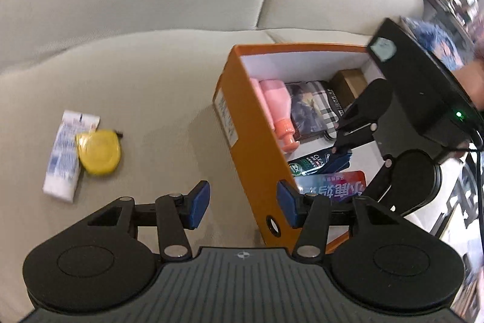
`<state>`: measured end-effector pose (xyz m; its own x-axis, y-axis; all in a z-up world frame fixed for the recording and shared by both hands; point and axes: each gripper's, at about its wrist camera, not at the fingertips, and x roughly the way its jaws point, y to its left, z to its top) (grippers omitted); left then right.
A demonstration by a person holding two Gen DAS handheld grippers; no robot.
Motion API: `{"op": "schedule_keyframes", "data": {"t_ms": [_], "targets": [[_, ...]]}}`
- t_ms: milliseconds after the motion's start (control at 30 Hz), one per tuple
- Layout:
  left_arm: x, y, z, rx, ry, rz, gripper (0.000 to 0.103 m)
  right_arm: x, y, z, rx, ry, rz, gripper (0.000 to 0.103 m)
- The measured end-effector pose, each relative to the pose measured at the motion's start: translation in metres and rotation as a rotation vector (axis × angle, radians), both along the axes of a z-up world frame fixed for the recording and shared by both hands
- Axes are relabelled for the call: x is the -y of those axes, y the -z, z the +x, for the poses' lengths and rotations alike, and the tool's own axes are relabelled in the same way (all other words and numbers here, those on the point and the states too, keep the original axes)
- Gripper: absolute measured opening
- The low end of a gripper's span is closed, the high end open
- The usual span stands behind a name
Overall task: Organize rigid objects
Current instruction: 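Lower the shampoo into the box with left tool while right tool lowers card pack, then open both tools to release the items and withdraw toward the sofa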
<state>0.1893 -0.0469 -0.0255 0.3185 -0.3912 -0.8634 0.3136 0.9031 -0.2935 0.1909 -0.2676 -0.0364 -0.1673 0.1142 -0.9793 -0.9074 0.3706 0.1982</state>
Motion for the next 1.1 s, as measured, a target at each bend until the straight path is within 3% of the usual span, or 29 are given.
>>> {"op": "schedule_keyframes", "data": {"t_ms": [167,433,733,967,1100], "targets": [[-0.01,0.011,0.001,-0.034,-0.031,-0.041,0.06,-0.023,0.014,0.007,-0.104,-0.134,-0.055,0.046],[-0.02,0.018,0.005,-0.052,-0.051,-0.059,0.06,-0.043,0.035,0.012,-0.206,-0.185,-0.098,0.046],[-0.019,0.018,-0.001,-0.062,-0.053,-0.067,0.06,-0.049,0.046,0.006,-0.172,-0.187,-0.16,0.045],[-0.029,0.013,-0.014,-0.06,-0.082,-0.065,0.06,-0.044,0.03,-0.003,-0.108,-0.17,-0.164,0.046],[-0.038,0.006,-0.023,-0.046,-0.107,-0.061,0.06,-0.04,0.016,-0.014,-0.067,-0.164,-0.153,0.053]]}}
